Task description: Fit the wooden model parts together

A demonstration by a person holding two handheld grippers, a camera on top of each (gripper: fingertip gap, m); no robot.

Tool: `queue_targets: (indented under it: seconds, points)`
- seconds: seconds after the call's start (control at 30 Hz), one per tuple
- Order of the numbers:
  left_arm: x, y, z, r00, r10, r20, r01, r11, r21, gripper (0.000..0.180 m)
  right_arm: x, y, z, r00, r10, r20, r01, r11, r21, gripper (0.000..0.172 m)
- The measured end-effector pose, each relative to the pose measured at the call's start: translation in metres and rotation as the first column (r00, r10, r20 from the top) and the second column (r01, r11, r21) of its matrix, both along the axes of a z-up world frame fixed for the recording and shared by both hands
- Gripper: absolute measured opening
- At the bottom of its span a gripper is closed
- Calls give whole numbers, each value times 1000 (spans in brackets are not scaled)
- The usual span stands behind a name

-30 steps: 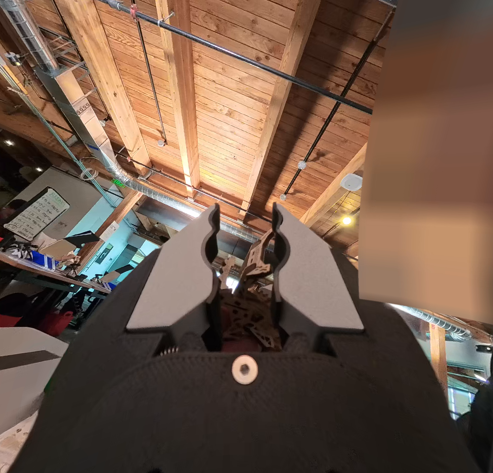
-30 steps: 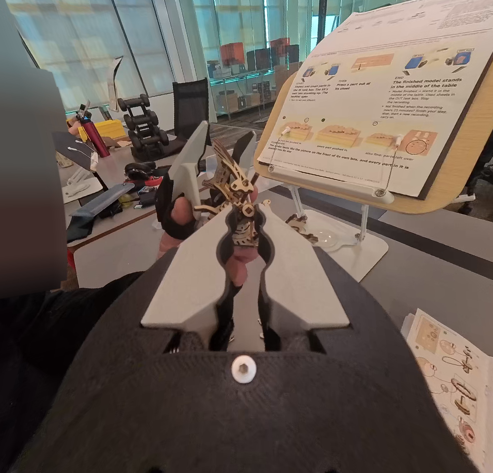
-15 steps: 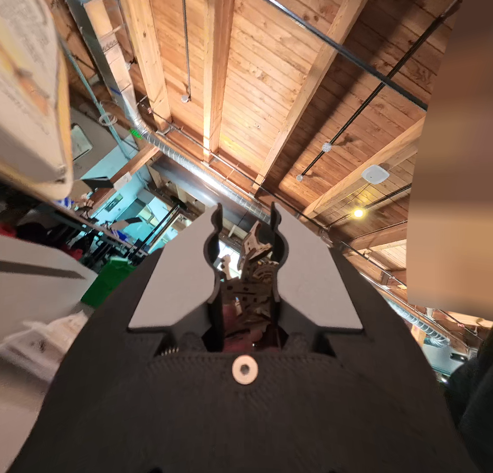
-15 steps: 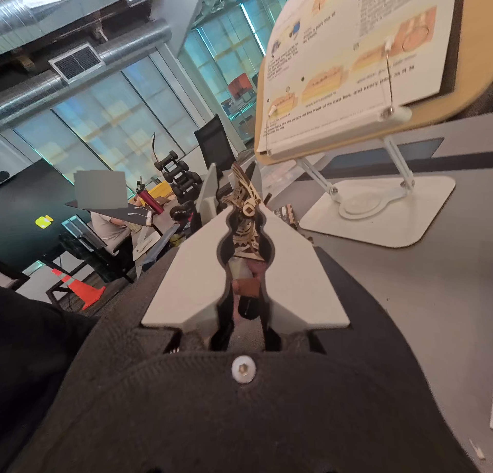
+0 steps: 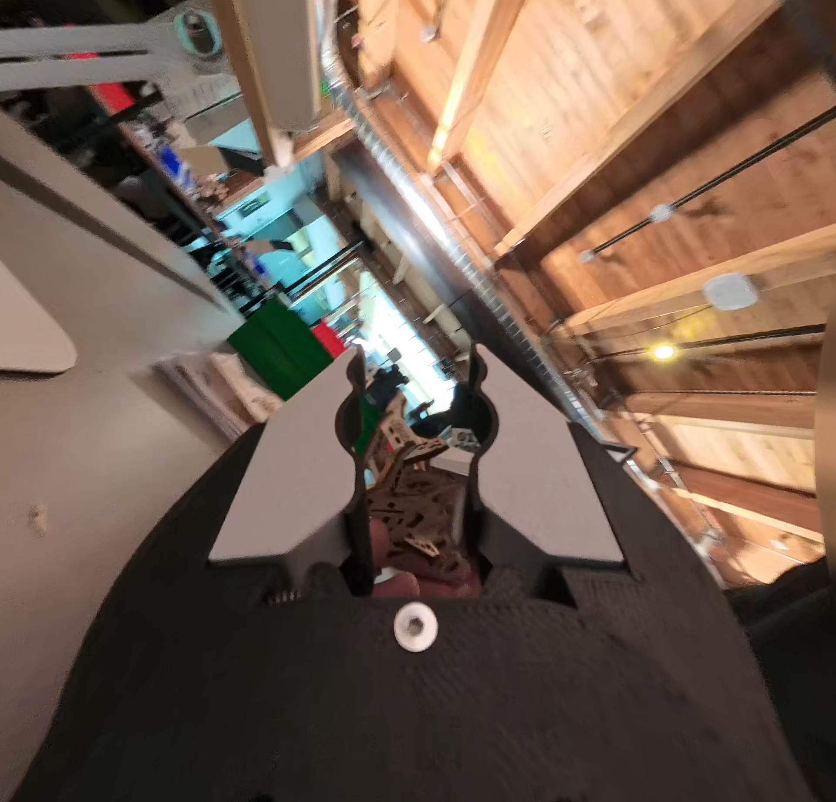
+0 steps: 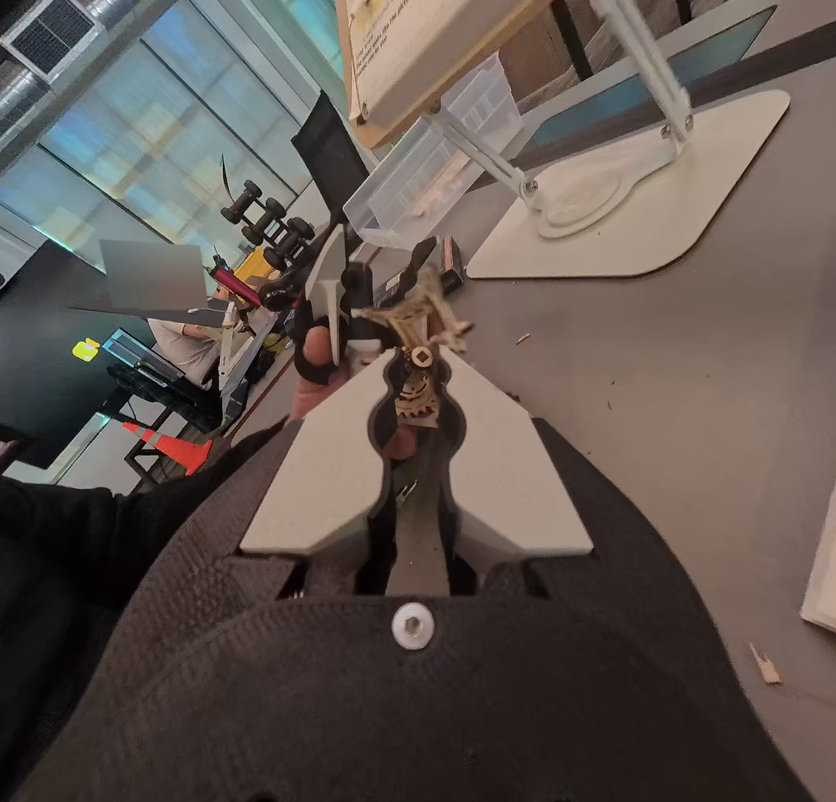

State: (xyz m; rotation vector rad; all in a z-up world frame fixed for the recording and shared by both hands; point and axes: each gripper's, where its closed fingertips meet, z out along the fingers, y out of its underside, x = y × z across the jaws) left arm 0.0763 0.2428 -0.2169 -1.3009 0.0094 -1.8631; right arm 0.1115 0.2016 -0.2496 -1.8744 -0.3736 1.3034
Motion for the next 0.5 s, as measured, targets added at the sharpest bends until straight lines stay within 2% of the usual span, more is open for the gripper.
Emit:
queue_targets:
  seconds: [0.1,0.23,0.37,0.5]
  points:
    - [-1,1,-9,995,-29,-96,26,999,-31,46,-12,-4,-13,999,31,36,-31,1000,-4,9]
    - [-14,4,-16,984,2,-177,-8,999,-34,45,-21,-5,-27,996,53,72,-51,998,-23,9]
    - [-29,4,-19,978,27,-205,-38,998,-51,48,-33,-6,-28,991,74,113,-75,997,5,8]
    - [-40,0,-19,961,68,-269,-67,998,12,49,-51,-7,-27,974,98,204,-111,992,55,9]
